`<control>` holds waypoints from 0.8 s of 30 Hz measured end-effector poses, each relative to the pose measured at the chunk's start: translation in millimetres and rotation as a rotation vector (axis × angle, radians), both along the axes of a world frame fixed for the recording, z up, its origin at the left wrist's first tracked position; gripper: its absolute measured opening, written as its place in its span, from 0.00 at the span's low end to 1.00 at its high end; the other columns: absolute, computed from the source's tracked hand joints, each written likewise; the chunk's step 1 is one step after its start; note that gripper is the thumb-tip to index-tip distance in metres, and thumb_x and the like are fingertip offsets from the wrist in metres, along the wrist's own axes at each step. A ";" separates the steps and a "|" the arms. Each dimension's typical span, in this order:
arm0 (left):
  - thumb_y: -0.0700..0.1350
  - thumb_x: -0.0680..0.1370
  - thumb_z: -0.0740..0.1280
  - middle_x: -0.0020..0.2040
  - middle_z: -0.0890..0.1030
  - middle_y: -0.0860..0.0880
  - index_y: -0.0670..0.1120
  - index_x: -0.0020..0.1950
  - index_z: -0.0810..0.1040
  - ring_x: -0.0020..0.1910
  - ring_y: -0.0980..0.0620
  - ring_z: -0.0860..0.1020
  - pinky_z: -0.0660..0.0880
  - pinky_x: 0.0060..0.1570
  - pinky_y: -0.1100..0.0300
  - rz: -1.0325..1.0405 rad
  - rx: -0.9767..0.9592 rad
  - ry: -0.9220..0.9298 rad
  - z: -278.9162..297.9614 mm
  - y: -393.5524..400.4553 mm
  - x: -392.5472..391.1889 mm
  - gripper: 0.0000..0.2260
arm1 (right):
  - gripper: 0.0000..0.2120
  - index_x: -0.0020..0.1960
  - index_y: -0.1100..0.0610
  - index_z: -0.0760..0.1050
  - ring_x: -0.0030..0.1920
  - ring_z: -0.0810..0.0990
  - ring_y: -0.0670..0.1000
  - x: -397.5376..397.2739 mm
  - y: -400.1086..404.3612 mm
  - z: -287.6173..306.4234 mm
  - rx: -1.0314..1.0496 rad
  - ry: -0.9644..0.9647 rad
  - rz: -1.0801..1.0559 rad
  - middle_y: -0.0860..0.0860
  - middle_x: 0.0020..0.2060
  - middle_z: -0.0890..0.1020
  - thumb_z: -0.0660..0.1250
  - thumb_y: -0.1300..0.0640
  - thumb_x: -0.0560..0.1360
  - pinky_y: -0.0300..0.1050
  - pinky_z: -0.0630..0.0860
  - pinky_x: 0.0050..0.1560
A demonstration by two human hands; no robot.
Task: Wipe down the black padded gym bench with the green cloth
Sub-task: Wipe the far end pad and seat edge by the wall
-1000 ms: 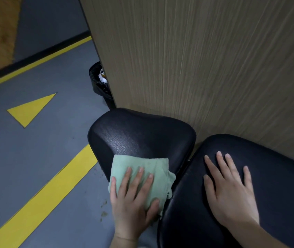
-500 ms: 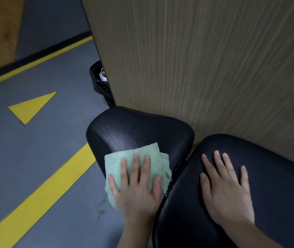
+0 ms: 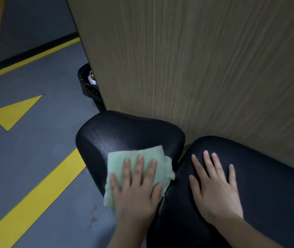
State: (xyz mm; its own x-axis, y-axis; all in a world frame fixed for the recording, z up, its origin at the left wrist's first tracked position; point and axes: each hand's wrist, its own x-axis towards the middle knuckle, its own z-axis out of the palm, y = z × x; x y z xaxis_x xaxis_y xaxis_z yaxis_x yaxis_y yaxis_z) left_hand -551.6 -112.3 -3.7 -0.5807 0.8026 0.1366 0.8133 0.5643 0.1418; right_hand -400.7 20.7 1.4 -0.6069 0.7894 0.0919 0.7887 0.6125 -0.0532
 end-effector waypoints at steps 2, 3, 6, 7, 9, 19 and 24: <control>0.62 0.81 0.43 0.73 0.69 0.49 0.57 0.72 0.65 0.72 0.41 0.66 0.59 0.64 0.32 -0.011 -0.012 -0.001 -3.7 -16.1 0.1 0.24 | 0.26 0.75 0.49 0.62 0.76 0.57 0.54 -0.2 -0.5 -0.4 0.005 0.002 0.002 0.52 0.74 0.64 0.45 0.42 0.80 0.60 0.49 0.71; 0.61 0.81 0.42 0.72 0.69 0.49 0.57 0.72 0.65 0.72 0.42 0.66 0.58 0.64 0.32 -0.018 -0.025 -0.010 -3.1 -15.2 -0.5 0.24 | 0.26 0.75 0.50 0.62 0.76 0.58 0.54 -0.4 -0.8 -0.9 0.008 0.006 0.001 0.52 0.74 0.64 0.45 0.42 0.80 0.60 0.50 0.71; 0.60 0.81 0.44 0.73 0.69 0.50 0.58 0.73 0.65 0.72 0.42 0.64 0.56 0.65 0.32 -0.019 -0.038 -0.022 1.7 6.6 -2.1 0.23 | 0.26 0.75 0.49 0.62 0.76 0.57 0.53 -1.4 -0.3 -0.4 -0.018 -0.005 -0.004 0.52 0.74 0.64 0.45 0.42 0.80 0.60 0.50 0.71; 0.59 0.81 0.47 0.73 0.69 0.51 0.59 0.73 0.65 0.72 0.43 0.64 0.56 0.65 0.32 -0.031 -0.035 -0.021 3.7 16.0 -1.7 0.22 | 0.26 0.75 0.49 0.62 0.76 0.57 0.53 -1.2 -0.1 0.4 -0.030 -0.008 -0.008 0.52 0.74 0.64 0.44 0.42 0.80 0.60 0.50 0.71; 0.58 0.79 0.51 0.72 0.70 0.52 0.59 0.72 0.68 0.72 0.44 0.65 0.56 0.65 0.34 -0.074 -0.052 -0.062 11.3 33.7 -3.1 0.22 | 0.26 0.74 0.49 0.63 0.75 0.59 0.53 -0.9 -0.4 2.5 -0.054 -0.003 -0.005 0.52 0.74 0.65 0.43 0.42 0.81 0.60 0.51 0.70; 0.56 0.83 0.47 0.73 0.66 0.60 0.58 0.69 0.71 0.75 0.59 0.54 0.42 0.69 0.66 -0.074 0.112 -0.431 40.8 70.2 0.2 0.20 | 0.22 0.74 0.40 0.52 0.66 0.41 0.22 4.2 -3.1 34.0 -0.414 0.597 -0.048 0.34 0.70 0.57 0.49 0.45 0.81 0.39 0.39 0.74; 0.64 0.79 0.39 0.76 0.62 0.56 0.60 0.71 0.68 0.75 0.57 0.55 0.40 0.69 0.65 -0.184 0.037 -0.572 48.8 41.9 65.5 0.27 | 0.20 0.73 0.43 0.63 0.72 0.59 0.41 22.7 4.0 60.3 -0.738 0.906 -0.255 0.40 0.70 0.67 0.56 0.48 0.81 0.38 0.54 0.70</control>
